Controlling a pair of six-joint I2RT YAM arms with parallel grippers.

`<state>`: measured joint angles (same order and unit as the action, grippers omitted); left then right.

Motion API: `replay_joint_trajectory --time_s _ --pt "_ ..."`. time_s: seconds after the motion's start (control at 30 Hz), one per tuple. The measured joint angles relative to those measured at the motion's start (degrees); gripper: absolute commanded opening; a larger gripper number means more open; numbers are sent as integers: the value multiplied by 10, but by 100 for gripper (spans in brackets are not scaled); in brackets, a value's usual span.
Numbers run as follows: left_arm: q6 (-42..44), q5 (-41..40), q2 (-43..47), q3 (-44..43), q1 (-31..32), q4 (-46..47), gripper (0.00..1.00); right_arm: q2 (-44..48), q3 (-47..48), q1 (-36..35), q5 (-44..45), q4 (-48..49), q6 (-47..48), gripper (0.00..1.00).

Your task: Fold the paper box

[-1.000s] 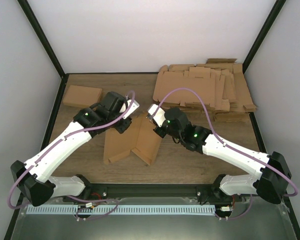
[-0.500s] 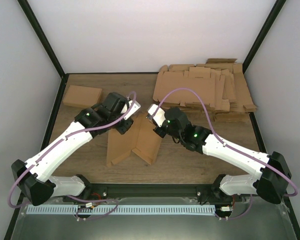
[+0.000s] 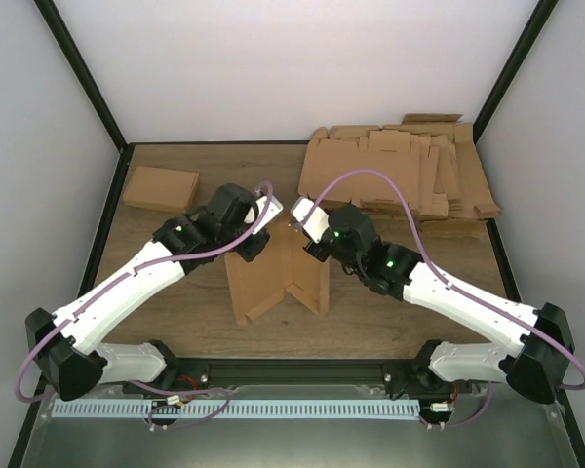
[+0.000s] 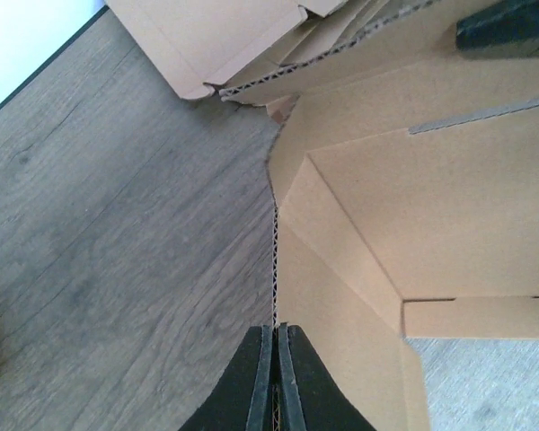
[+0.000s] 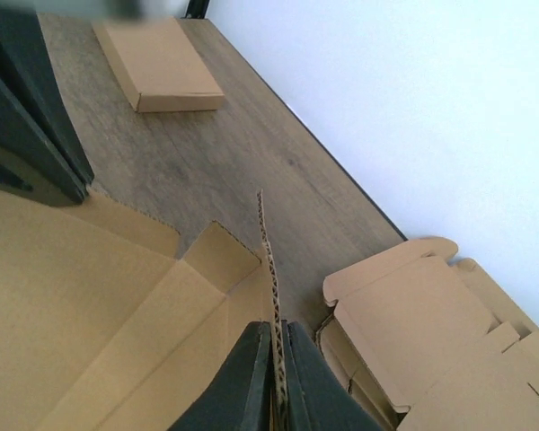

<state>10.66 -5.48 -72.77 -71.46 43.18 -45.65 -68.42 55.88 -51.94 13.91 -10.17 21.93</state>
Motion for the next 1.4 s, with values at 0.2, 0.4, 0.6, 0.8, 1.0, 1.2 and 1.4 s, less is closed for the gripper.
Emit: replay_joint_trajectory --time_s 0.2,0.4,0.6,0.8,1.0,1.2,1.4 --pt "7 -6 20 57 18 54 4 20 -33 0 0 21 -3 5" --pt "11 -55 55 106 66 92 4 50 -97 0 -12 93 -22 6" --pt "6 -104 91 145 115 116 4 94 -163 0 -35 168 -50 10" --pt "-10 -156 115 168 174 125 4 130 -211 0 -65 197 -98 23" --pt "-32 -205 116 172 225 124 4 176 -234 0 -103 165 -165 33" --pt "-36 -249 96 157 248 109 4 191 -216 0 -103 86 -223 51" --pt "-29 -273 86 143 252 97 4 192 -181 0 -91 17 -259 58"
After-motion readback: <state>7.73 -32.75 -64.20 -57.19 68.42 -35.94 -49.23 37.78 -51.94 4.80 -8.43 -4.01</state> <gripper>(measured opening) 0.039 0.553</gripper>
